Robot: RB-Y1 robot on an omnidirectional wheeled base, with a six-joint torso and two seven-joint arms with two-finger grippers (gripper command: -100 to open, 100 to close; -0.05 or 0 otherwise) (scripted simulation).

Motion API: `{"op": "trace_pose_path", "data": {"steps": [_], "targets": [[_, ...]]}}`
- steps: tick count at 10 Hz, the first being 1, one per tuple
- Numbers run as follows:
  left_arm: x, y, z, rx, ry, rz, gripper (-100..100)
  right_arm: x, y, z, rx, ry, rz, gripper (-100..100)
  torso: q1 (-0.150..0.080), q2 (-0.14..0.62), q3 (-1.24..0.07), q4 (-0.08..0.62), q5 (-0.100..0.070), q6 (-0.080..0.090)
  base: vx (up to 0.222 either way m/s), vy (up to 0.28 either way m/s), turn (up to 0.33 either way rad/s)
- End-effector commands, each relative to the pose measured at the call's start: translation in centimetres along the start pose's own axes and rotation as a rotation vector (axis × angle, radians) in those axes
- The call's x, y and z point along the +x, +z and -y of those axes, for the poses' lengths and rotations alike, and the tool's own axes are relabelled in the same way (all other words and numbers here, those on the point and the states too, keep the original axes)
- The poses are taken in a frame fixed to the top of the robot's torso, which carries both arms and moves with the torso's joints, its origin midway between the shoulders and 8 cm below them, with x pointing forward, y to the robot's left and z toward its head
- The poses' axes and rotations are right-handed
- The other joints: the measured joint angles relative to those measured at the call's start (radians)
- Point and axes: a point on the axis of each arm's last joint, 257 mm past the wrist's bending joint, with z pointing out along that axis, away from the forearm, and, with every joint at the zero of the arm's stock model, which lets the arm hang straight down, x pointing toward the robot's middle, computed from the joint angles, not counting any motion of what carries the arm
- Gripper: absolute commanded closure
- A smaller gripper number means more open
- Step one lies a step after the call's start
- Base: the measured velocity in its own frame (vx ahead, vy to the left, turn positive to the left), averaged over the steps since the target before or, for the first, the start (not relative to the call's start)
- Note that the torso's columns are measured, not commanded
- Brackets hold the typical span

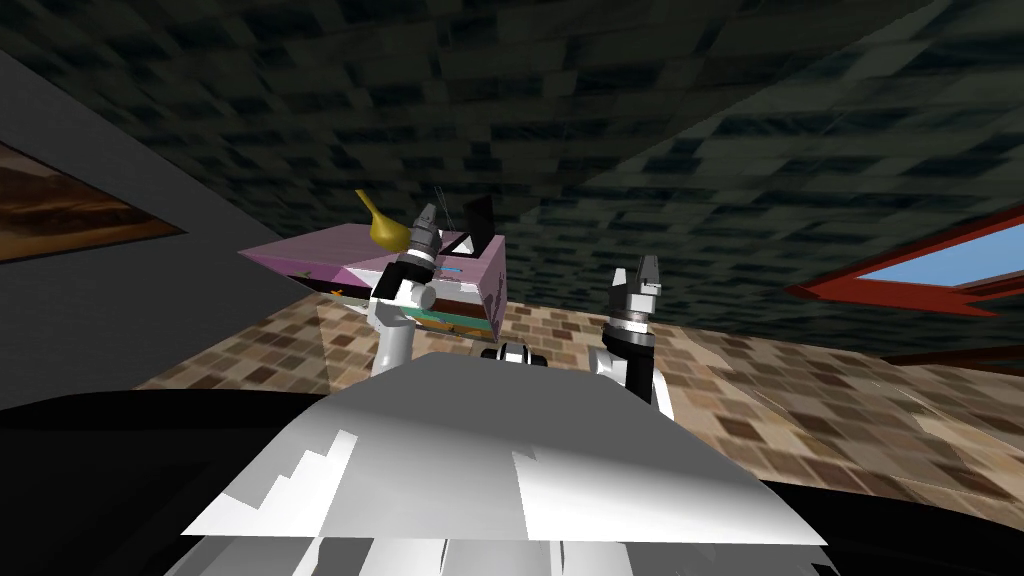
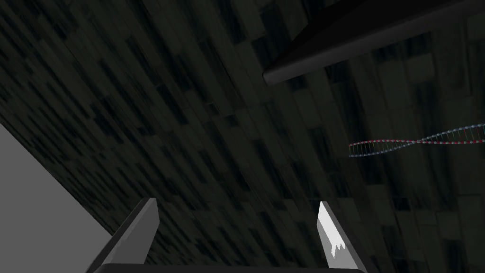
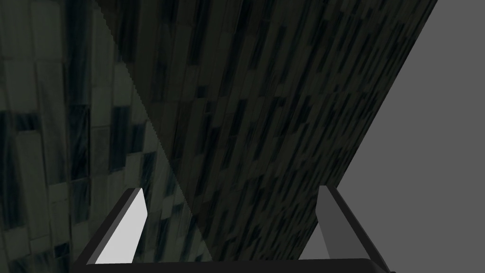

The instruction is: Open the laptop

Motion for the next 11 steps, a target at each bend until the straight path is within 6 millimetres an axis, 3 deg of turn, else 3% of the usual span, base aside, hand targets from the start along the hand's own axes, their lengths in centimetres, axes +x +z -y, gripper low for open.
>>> {"op": "trace_pose_path", "data": {"steps": [1, 11], "targets": [[0.3, 0.5, -1.7, -0.057, 0.028, -0.027, -100, 0.0, 0.0, 0.0, 0.000, 0.000, 0.000, 0, -0.001, 0.000, 0.000, 0.000, 0.000, 0.000, 0.018, -0.018, -0.027], [0.8, 1.5, -8.3, -0.288, 0.153, -0.143, -100, 0.0, 0.0, 0.0, 0.000, 0.000, 0.000, 0, 0.000, 0.000, 0.000, 0.000, 0.000, 0.000, 0.026, -0.021, -0.045]]}}
